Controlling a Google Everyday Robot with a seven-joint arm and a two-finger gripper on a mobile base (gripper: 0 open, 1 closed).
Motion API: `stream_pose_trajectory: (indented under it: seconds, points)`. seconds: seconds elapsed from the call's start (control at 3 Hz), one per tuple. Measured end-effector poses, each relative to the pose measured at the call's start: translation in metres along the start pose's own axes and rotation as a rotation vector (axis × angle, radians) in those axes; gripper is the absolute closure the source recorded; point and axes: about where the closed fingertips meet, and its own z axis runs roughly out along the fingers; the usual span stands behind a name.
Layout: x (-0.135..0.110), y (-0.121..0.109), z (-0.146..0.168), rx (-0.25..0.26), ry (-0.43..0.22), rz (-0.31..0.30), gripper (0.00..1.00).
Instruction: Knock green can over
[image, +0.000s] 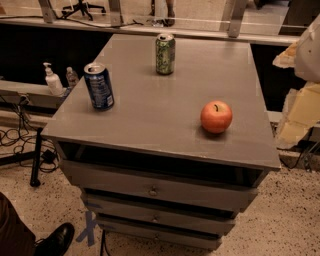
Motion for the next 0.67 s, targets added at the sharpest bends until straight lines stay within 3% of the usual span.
stream_pose_trajectory:
  seconds: [0.33, 0.67]
  points:
    - [0.0, 0.0, 0.0, 0.0, 0.0, 0.0, 0.0]
    - [-0.0018, -0.01, 0.0033, 0.013, -0.05, 0.019, 0.0]
